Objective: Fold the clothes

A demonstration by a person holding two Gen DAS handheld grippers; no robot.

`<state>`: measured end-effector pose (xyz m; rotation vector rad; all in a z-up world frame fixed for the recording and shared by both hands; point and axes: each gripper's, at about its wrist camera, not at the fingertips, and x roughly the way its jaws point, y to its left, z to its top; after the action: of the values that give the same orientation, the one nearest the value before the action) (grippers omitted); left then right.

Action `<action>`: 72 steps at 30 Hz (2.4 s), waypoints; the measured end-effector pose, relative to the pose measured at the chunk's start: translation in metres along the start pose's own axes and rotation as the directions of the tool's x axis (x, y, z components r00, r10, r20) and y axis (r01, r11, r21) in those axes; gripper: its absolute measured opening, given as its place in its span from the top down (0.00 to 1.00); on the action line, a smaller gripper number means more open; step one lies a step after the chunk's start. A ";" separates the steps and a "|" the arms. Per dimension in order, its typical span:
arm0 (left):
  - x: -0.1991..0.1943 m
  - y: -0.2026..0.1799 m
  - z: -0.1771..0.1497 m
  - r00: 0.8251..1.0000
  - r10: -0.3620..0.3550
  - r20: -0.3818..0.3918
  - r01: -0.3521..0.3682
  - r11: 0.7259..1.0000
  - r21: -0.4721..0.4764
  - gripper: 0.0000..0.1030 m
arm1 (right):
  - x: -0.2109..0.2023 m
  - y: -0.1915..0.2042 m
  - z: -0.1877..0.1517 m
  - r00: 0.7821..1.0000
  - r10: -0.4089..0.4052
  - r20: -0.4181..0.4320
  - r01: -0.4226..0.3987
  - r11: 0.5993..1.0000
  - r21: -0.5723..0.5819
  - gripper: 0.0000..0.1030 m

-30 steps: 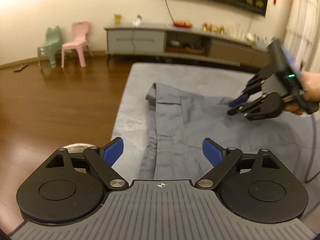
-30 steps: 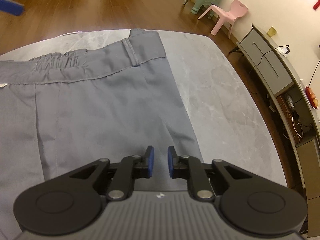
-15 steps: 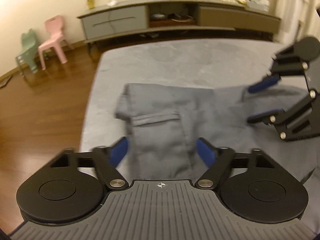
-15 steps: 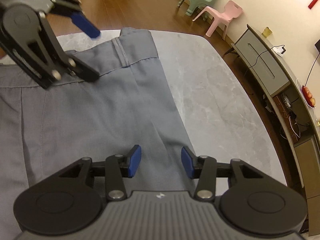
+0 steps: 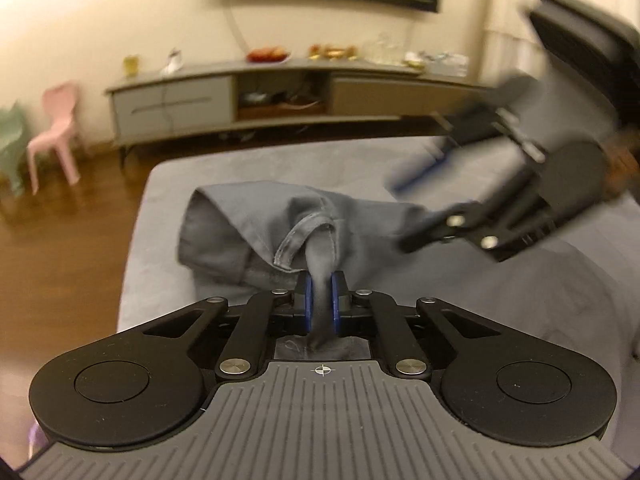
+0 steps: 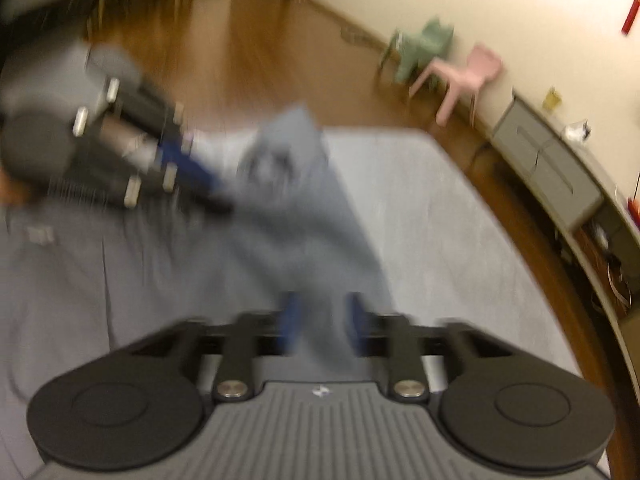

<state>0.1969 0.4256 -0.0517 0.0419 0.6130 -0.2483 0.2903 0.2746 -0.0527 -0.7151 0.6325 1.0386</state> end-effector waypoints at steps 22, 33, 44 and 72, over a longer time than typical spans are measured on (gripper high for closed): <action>-0.029 0.011 0.033 0.991 -0.010 0.133 -0.043 0.919 0.392 0.20 | -0.013 0.046 0.005 0.999 0.017 0.037 0.004 0.855 -0.518 0.95; 0.022 0.019 0.038 0.984 -0.157 -0.079 0.175 0.872 0.458 0.67 | -0.016 0.079 -0.005 0.990 -0.039 0.134 0.119 0.732 -0.671 0.95; -0.001 0.021 0.004 0.988 -0.146 -0.055 0.155 0.893 0.422 0.77 | -0.003 0.042 0.023 0.990 0.088 0.110 -0.030 0.895 -0.446 0.38; 0.041 0.085 0.019 0.941 -0.225 -0.253 0.225 0.974 -0.030 0.90 | 0.002 -0.039 0.014 0.991 0.129 0.024 -0.119 0.959 -0.256 0.82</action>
<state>0.2605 0.4967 -0.0622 0.0023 0.8759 -0.4693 0.3289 0.2734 -0.0369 -0.8840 0.5184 1.2625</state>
